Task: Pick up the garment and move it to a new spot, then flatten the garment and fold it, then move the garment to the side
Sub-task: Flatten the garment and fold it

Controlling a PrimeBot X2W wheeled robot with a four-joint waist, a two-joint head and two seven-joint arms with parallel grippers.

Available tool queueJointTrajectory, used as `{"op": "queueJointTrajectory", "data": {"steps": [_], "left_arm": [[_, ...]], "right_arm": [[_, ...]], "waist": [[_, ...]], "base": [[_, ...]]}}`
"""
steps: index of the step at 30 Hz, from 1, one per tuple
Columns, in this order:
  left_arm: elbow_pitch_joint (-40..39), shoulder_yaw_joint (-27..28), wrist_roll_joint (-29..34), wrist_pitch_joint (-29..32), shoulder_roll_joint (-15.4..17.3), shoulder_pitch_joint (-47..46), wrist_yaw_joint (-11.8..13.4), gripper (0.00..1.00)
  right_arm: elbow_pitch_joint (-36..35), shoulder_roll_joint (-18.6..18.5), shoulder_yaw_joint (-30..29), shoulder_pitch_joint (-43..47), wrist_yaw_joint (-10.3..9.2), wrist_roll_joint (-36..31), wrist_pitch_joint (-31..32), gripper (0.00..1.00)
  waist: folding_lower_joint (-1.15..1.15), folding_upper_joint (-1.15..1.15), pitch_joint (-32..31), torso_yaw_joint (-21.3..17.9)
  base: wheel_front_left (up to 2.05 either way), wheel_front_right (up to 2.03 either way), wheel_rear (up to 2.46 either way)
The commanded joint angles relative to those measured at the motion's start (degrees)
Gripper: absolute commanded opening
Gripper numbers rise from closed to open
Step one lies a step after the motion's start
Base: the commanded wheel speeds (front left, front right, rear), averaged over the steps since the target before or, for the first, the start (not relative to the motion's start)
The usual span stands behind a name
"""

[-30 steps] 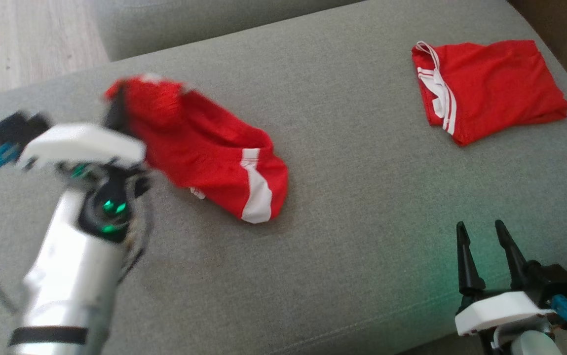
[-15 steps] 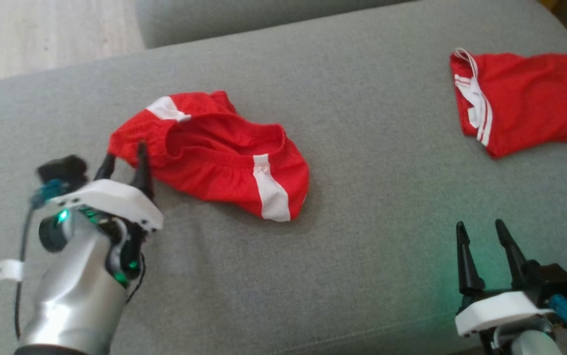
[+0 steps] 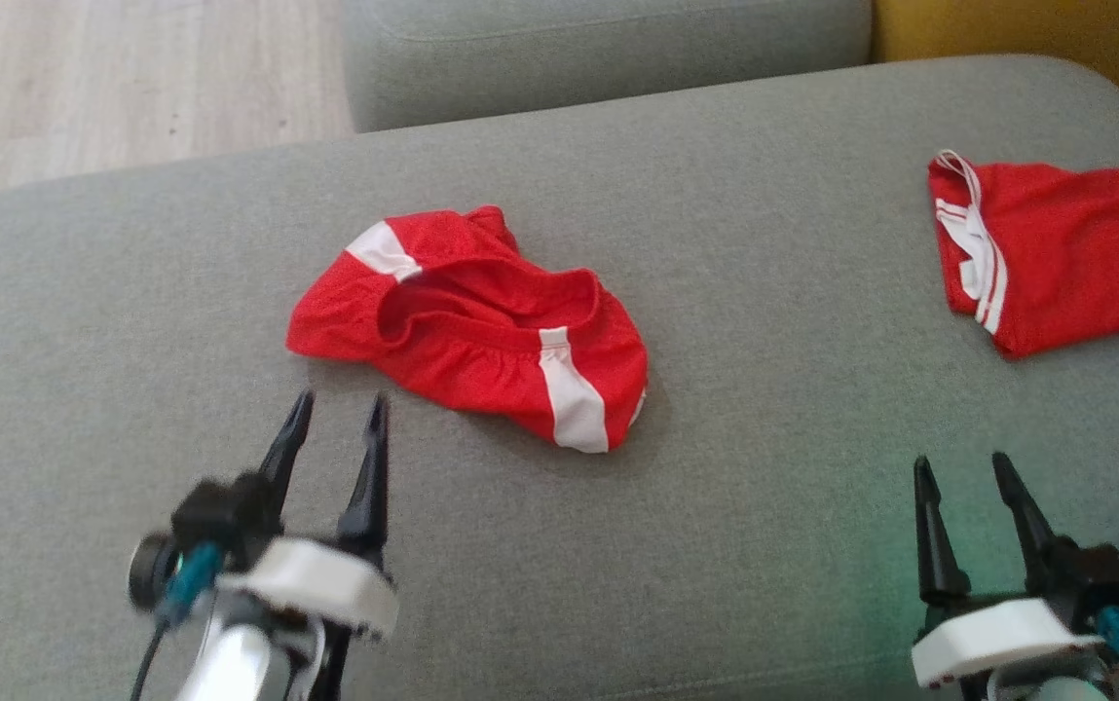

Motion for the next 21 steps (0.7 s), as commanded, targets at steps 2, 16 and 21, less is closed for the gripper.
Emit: {"op": "queueJointTrajectory", "data": {"steps": [2,16,21], "left_arm": [[-2.5,3.5,1.7,-0.4,0.2,0.4,0.1,1.00],[-3.3,7.2,8.9,-0.5,-4.0,3.6,-5.9,1.00],[2.7,3.6,11.2,0.7,-5.0,-5.6,-8.1,1.00]], "right_arm": [[-2.1,-0.5,1.2,-0.4,-0.04,-0.5,-0.6,1.00],[-3.2,-0.5,2.2,-1.0,-0.04,-0.7,-0.6,1.00],[-3.2,-0.5,3.5,-2.4,-0.04,0.0,-0.6,1.00]], "waist": [[0.00,0.00,-0.6,0.9],[0.00,0.00,1.1,2.5],[0.00,0.00,3.2,0.5]], "base": [[0.00,0.00,0.00],[0.00,0.00,0.00],[0.00,0.00,0.00]]}}
